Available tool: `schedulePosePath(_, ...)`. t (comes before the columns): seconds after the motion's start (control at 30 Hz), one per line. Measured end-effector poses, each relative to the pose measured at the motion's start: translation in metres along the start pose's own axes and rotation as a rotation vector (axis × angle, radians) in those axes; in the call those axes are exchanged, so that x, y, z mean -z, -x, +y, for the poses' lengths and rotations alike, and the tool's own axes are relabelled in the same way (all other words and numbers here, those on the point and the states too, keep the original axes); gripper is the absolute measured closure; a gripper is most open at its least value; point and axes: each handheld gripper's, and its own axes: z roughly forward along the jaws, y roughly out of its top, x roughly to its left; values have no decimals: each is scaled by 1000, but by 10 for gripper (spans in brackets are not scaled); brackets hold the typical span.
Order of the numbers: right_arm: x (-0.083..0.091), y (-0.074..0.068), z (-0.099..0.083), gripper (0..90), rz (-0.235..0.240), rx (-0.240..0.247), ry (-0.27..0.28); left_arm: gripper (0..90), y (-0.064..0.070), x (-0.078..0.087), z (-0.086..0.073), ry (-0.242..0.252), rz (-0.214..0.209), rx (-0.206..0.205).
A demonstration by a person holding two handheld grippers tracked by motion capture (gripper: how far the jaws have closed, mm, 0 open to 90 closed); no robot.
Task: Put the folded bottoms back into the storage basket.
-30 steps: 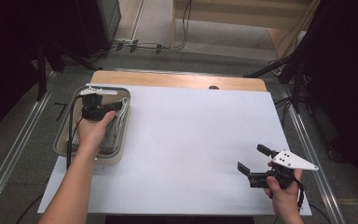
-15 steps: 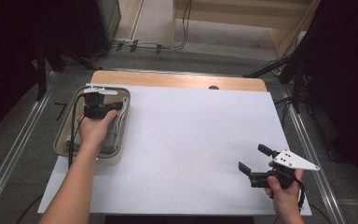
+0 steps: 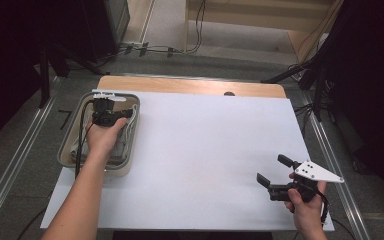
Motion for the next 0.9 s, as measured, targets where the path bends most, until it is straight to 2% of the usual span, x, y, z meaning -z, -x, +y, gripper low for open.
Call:
schedulePosePath(0.57, 0, 1, 0, 0, 2, 3, 5, 900, -1, -11, -2, -52, 41, -8)
schedulePosePath(0.9, 1, 1, -1, 0, 0, 1, 5, 900, -5, -16, -4, -88, 39, 3)
